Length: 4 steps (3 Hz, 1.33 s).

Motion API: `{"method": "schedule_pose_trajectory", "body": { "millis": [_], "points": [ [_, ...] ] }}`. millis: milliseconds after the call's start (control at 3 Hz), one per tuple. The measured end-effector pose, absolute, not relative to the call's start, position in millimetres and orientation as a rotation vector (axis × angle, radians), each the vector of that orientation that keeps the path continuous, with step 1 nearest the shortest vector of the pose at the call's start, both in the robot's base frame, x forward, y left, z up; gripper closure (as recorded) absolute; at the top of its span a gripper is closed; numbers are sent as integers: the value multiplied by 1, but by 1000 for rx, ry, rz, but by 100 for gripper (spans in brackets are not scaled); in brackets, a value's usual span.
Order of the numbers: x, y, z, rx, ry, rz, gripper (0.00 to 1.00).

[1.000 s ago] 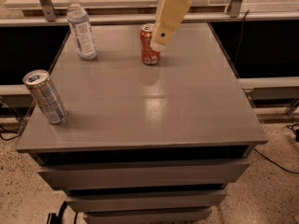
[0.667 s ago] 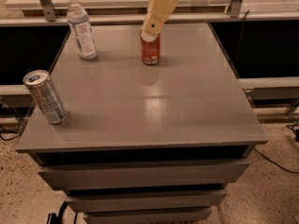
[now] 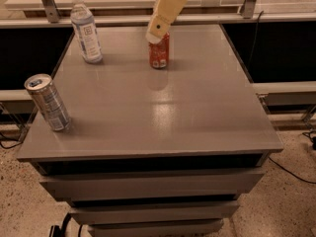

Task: Knock blue plastic bottle over

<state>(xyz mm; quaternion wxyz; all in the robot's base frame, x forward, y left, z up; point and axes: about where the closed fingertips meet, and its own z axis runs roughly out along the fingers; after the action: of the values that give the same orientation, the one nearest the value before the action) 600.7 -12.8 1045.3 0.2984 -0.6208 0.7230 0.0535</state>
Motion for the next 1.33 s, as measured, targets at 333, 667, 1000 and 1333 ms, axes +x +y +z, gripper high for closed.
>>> {"method": "schedule_pose_trajectory", "body": {
  "millis": [333,667,1000,1333],
  "points": [
    [615,3,1044,-1608,1899,166,0],
    [639,27,1041,-1601,1866,157,0],
    [668,56,1032,-1610,1839,169,0],
    [699,84,1019,-1616,1814,201,0]
  ]
}}
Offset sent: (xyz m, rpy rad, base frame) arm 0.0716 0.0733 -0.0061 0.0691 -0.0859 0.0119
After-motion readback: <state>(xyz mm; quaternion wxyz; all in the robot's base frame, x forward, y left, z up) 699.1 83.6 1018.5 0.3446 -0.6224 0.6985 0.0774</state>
